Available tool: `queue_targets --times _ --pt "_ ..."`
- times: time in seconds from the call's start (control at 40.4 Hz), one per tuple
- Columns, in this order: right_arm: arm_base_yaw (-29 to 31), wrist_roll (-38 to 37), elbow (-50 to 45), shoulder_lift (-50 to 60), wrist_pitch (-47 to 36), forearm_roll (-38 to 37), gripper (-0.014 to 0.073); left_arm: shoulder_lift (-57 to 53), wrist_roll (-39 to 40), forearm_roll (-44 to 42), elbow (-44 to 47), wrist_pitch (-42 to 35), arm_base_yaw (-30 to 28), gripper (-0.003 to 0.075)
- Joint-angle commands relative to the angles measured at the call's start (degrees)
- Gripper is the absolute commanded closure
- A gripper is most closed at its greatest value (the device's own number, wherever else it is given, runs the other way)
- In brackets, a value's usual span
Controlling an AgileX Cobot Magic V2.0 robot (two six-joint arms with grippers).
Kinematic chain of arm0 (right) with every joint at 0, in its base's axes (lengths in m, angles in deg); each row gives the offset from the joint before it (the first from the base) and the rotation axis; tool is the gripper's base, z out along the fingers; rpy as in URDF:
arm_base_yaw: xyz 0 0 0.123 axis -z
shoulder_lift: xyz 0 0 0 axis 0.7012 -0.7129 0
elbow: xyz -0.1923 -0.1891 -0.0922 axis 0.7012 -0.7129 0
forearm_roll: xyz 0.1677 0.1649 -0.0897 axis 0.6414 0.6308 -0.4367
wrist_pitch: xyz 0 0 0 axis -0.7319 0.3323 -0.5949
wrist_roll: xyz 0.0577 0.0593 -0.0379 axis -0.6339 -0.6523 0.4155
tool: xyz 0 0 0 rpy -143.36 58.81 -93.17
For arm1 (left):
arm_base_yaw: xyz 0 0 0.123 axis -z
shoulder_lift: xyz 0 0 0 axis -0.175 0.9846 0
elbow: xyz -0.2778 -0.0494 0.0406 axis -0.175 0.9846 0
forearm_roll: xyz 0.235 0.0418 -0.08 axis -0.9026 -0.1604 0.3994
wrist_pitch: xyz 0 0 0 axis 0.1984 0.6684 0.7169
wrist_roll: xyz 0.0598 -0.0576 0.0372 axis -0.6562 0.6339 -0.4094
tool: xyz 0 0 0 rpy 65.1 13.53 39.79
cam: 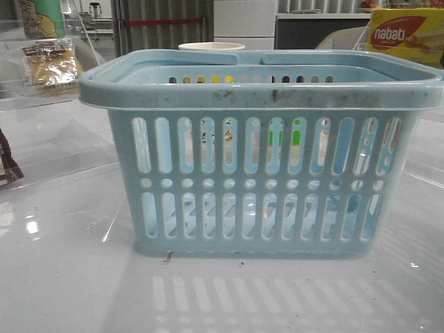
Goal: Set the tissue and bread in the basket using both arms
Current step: 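Close the right gripper on the white tissue pack and lift it, then carry the tissue pack over the basket and release it inside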
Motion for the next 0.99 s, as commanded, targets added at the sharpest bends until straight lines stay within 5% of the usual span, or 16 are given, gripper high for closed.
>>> queue_targets --times 0.0,0.57,0.966 --pt "0.1 0.4 2.0 3.1 -2.7 0.3 0.0343 0.6 0.4 -0.3 -1.5 -4.6 0.0 0.0393" --pt "-2.0 0.7 2.0 15.5 -0.8 9.3 0.0344 0.6 0.4 -0.3 -1.5 -4.6 0.0 0.0393" --pt "-15.6 0.7 -0.4 30.6 2.5 12.3 0.0344 0.6 0.4 -0.3 -1.5 -4.6 0.0 0.0393"
